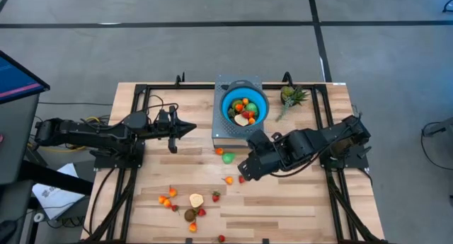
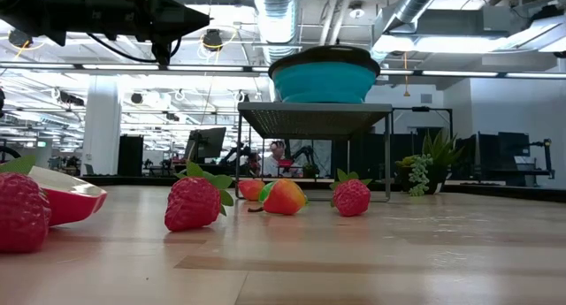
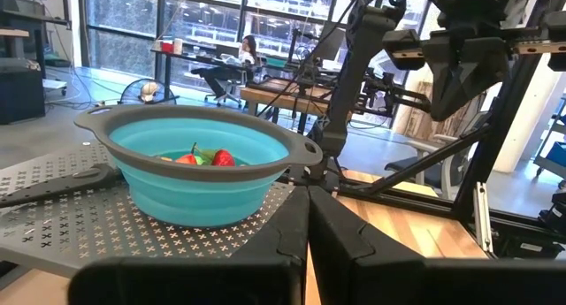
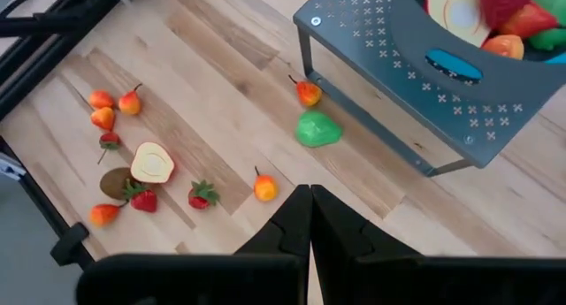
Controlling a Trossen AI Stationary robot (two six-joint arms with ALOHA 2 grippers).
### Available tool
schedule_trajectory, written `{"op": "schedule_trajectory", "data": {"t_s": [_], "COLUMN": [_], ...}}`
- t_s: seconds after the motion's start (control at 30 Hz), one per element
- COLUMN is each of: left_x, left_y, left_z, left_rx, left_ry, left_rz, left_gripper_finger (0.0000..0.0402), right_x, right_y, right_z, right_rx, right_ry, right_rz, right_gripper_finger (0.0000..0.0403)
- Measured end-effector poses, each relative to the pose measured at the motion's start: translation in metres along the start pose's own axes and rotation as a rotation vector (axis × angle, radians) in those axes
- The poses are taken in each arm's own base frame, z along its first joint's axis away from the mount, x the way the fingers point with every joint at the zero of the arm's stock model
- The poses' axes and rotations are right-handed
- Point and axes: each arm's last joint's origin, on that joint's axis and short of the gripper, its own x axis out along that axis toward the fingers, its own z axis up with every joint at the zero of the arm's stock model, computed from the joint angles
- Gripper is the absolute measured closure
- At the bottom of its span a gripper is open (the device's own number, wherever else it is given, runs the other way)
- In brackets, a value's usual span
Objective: Pick & Place Fruit
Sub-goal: Put the strawberry into the strainer bowl
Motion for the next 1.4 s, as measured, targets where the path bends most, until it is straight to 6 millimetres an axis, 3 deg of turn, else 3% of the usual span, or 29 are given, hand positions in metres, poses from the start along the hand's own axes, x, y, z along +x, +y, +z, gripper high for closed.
{"op": "schedule_trajectory", "data": {"t_s": [0.3, 0.63, 1.03, 1.4], "left_x": [0.000, 0.000, 0.000, 0.000], "left_y": [0.000, 0.000, 0.000, 0.000], "left_z": [0.000, 0.000, 0.000, 0.000], "left_rx": [0.000, 0.000, 0.000, 0.001], "left_ry": [0.000, 0.000, 0.001, 0.002], "left_rz": [0.000, 0.000, 0.000, 0.000], "left_gripper_finger": [0.0400, 0.0400, 0.0400, 0.0400], "right_x": [0.007, 0.048, 0.093, 0.114], "right_y": [0.003, 0.001, 0.010, 0.006], "right_z": [-0.014, -0.047, -0.072, -0.083], "right_rx": [0.067, 0.187, 0.282, 0.302], "right_ry": [-0.013, 0.018, 0.000, 0.092], "right_rz": [-0.033, -0.128, -0.001, 0.029], "right_gripper_finger": [0.0402, 0.0402, 0.0400, 0.0391]}}
